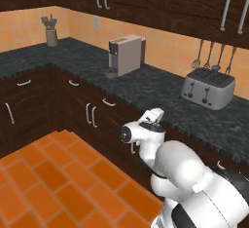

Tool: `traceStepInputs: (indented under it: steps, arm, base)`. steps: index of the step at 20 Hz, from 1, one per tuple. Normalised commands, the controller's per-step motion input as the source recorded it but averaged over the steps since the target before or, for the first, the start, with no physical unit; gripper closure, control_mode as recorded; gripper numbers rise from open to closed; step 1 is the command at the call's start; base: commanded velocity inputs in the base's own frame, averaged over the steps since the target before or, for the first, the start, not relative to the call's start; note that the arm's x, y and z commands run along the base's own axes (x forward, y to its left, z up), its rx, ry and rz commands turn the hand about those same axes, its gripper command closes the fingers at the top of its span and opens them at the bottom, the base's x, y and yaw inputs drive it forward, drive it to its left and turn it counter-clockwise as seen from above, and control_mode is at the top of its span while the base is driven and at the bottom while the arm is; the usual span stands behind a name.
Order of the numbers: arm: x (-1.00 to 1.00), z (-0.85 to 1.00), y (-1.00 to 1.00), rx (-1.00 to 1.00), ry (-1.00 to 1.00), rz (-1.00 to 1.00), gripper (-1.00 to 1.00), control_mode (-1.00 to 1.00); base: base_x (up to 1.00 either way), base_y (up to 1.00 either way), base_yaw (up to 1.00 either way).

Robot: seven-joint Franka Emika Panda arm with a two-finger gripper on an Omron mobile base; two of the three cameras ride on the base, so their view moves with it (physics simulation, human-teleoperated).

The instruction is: Take a straw from the drawer in front and place it inside the glass cup on the dining counter.

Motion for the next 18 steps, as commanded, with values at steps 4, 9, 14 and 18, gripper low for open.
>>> traceStepInputs:
  steps: [4,9,14,18]
  arm:
    - [0.69,-0.48,0.01,-0.1,0.09,-0.14,-1.0,-1.0]
    - [0.58,-0.48,0.01,-0.06,0.06,-0.16,-1.0,-1.0]
    - [0.59,-0.41,0.0,-0.07,0.0,-0.16,-1.0,-1.0]
    - [0.53,-0.44,-0.02,0.0,0.02,-0.19,-1.0,-1.0]
  base:
    - [0.0,0.0,0.0]
    - [0.0,0.0,0.0]
    - [0.0,0.0,0.0]
    - [0.0,0.0,0.0]
